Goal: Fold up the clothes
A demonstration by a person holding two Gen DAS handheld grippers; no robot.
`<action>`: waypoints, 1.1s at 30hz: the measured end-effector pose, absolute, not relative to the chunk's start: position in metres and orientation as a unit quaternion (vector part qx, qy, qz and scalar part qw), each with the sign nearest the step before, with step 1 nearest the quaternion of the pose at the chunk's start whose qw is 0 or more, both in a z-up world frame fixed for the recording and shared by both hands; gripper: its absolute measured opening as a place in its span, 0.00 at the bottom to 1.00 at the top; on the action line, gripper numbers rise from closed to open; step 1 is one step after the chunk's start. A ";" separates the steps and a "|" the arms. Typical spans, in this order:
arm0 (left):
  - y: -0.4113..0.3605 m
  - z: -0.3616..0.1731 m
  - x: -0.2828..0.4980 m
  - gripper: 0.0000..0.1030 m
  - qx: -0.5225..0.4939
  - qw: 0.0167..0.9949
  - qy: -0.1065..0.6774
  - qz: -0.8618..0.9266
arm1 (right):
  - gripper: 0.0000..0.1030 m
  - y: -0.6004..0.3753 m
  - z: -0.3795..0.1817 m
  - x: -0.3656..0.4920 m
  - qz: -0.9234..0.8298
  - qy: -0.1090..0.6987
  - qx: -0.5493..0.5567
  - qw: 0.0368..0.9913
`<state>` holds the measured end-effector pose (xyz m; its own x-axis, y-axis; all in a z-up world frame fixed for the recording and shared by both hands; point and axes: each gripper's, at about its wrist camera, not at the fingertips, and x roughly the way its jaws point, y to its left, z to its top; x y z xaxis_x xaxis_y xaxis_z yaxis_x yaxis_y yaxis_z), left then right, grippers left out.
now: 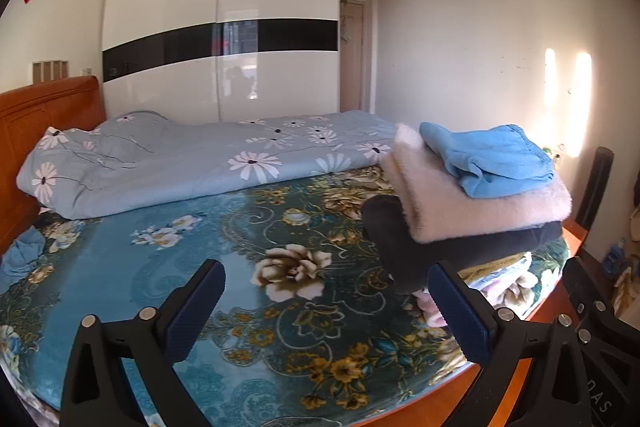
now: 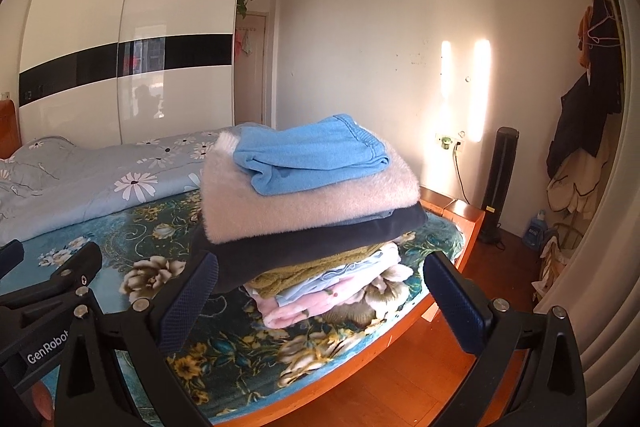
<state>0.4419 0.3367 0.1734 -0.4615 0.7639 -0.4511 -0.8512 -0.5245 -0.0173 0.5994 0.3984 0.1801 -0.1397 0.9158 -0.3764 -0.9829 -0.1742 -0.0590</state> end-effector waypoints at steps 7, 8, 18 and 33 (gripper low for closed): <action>0.322 0.181 0.436 1.00 -0.223 0.483 0.085 0.842 | 1.00 0.385 0.193 0.596 0.751 0.086 -0.148 0.637; 0.321 0.181 0.435 1.00 -0.227 0.487 0.084 0.839 | 1.00 0.384 0.194 0.597 0.752 0.087 -0.146 0.637; 0.314 0.182 0.440 1.00 -0.226 0.498 0.084 0.833 | 1.00 0.374 0.196 0.602 0.747 0.083 -0.141 0.644; 0.311 0.181 0.439 1.00 -0.227 0.504 0.093 0.828 | 1.00 0.365 0.196 0.600 0.738 0.075 -0.148 0.654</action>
